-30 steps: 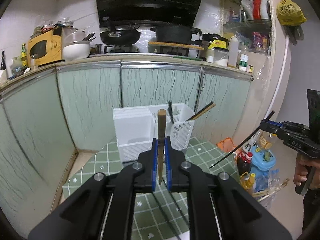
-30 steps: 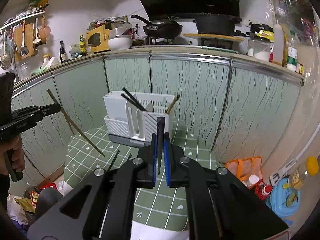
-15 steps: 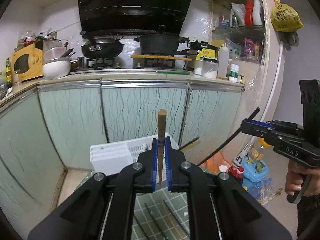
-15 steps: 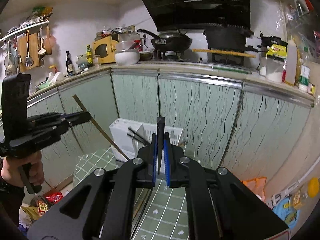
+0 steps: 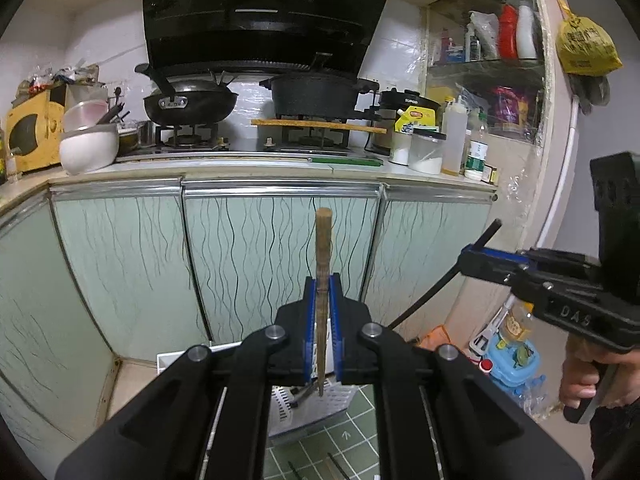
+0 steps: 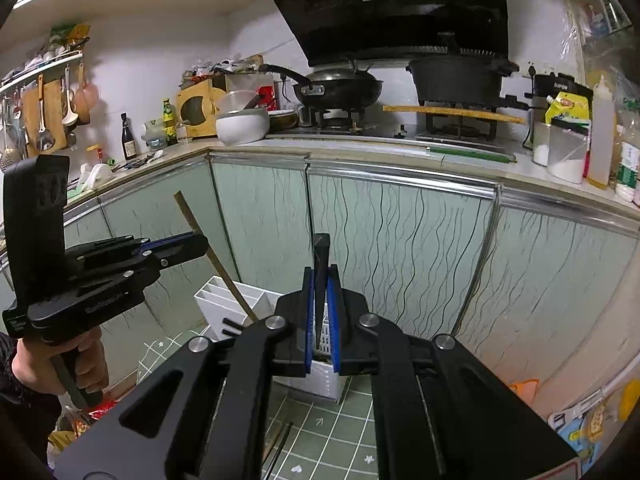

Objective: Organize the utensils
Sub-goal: 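Lift both held chopsticks and carry them above the white holder, then lower both chopsticks into the holder slots and open both tools, then move both open tools back over the remaining chopsticks on the mat, then close the left tool on a black chopstick while the right tool grasps another black chopstick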

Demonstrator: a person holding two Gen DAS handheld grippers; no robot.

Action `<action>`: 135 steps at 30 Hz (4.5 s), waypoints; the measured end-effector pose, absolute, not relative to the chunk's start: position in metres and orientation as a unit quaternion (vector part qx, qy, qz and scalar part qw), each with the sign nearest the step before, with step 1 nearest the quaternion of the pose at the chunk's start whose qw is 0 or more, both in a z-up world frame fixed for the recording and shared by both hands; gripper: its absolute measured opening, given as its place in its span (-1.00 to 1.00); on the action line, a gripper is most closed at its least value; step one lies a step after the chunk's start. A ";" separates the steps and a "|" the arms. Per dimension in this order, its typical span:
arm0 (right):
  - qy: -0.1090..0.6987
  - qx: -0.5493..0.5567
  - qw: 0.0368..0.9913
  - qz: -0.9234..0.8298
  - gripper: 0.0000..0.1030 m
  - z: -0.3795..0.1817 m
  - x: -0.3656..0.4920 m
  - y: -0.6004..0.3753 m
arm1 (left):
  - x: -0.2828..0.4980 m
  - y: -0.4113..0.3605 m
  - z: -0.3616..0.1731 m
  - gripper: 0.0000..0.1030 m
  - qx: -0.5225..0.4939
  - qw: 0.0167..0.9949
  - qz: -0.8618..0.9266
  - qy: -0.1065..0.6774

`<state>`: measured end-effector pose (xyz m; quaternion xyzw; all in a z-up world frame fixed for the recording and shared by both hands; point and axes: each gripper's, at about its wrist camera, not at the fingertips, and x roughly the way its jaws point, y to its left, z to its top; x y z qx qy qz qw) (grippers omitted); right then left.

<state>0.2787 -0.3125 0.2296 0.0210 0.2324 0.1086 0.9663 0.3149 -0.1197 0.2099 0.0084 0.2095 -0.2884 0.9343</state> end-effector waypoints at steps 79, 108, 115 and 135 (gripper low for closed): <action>0.296 0.006 0.950 0.097 0.84 0.080 0.129 -0.274 | 0.171 -0.031 0.077 0.91 0.038 0.945 -0.179 0.272; 0.364 -0.041 0.927 0.079 0.83 -0.044 0.113 -0.242 | 0.134 -0.031 -0.040 0.91 0.063 0.942 -0.146 0.296; 0.384 -0.044 0.919 0.083 0.55 -0.064 0.112 -0.237 | 0.124 -0.041 -0.064 0.90 0.076 0.935 -0.148 0.312; 0.397 -0.045 0.912 0.088 -0.28 -0.089 0.111 -0.210 | 0.116 -0.075 -0.100 -0.05 0.108 0.918 -0.152 0.350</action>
